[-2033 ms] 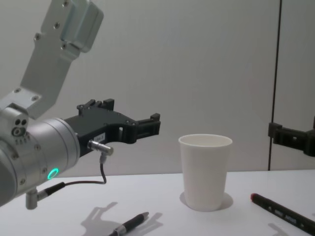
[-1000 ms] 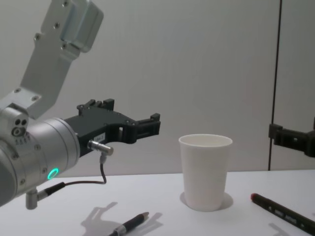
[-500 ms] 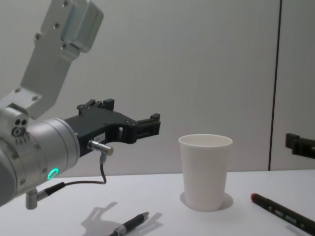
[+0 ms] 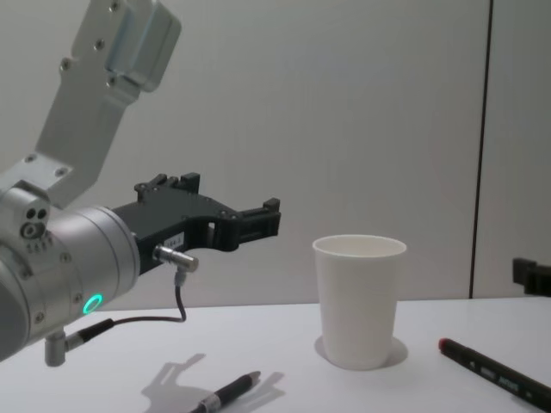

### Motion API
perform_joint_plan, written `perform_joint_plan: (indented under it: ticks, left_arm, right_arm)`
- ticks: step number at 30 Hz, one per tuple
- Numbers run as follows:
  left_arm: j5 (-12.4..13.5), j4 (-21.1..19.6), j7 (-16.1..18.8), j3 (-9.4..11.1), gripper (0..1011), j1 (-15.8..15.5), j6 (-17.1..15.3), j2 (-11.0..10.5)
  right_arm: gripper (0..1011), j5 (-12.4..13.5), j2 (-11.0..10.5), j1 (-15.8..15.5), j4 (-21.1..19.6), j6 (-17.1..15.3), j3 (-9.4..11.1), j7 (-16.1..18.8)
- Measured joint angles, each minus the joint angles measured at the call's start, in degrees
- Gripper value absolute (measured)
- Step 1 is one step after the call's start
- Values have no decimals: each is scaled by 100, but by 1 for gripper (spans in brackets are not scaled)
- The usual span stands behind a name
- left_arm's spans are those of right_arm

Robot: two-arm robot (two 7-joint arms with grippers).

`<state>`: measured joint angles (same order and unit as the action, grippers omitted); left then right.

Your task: Place the pen into the pen holder.

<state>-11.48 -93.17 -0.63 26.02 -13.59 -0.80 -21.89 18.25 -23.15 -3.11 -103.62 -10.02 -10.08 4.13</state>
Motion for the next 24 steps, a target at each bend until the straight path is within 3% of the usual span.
perform_joint_plan:
  ticks: [15,24]
  left_arm:
    - [0,0,0,0,1001,0,0,0]
    - [0,0,0,0,1001,0,0,0]
  right_arm:
    - [1001,-360,263,451,244,-1001,-128,30]
    - [1001,-612,420,652,422,-1403,-238,62]
